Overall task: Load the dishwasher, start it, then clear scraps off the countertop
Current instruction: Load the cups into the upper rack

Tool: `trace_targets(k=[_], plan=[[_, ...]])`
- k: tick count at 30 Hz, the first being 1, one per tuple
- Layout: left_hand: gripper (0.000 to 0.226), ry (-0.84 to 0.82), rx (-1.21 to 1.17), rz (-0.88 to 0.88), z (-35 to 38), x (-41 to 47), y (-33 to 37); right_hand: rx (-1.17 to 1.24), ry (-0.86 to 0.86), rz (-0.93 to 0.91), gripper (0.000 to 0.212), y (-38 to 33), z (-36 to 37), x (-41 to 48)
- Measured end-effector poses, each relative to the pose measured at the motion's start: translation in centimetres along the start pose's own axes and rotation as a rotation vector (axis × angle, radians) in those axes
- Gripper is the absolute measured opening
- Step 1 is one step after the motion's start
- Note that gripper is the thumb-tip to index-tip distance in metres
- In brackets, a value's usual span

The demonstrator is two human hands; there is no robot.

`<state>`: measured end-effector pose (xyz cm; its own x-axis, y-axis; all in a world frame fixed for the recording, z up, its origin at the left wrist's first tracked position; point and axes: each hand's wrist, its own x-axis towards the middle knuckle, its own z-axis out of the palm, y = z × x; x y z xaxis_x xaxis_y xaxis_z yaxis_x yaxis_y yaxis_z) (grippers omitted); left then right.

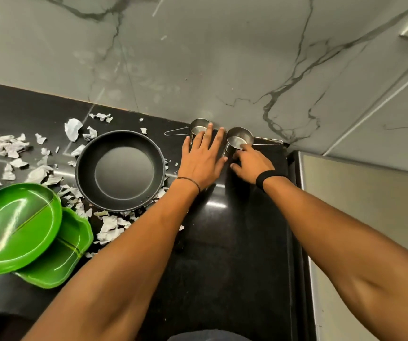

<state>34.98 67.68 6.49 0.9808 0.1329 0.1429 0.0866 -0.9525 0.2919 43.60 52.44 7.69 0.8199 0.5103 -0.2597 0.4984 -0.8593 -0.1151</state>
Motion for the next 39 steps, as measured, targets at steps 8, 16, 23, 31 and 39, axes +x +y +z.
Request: trace_targets(k=[8, 16, 23, 31, 39], plan=[[0.083, -0.029, 0.013, 0.084, -1.0, -0.5, 0.4, 0.185, 0.278, -0.036, 0.014, 0.1, -0.3, -2.9], [0.087, -0.068, 0.013, 0.374, -2.1, -0.4, 3.2, 0.383, 0.362, -0.098, 0.019, 1.6, -1.7, -8.3], [0.069, 0.014, -0.076, 0.612, -2.7, -2.4, 6.5, 0.385, 0.538, -0.025, 0.018, 2.3, -1.0, -14.8], [0.062, -0.045, -0.216, 0.688, -4.3, -7.5, 11.0, -0.036, 0.613, 0.272, 0.087, 2.9, 3.1, -24.3], [0.062, -0.347, -0.398, 0.72, -3.7, -13.7, 15.6, -0.255, 0.589, 0.427, 0.093, 1.2, 7.3, -34.0]])
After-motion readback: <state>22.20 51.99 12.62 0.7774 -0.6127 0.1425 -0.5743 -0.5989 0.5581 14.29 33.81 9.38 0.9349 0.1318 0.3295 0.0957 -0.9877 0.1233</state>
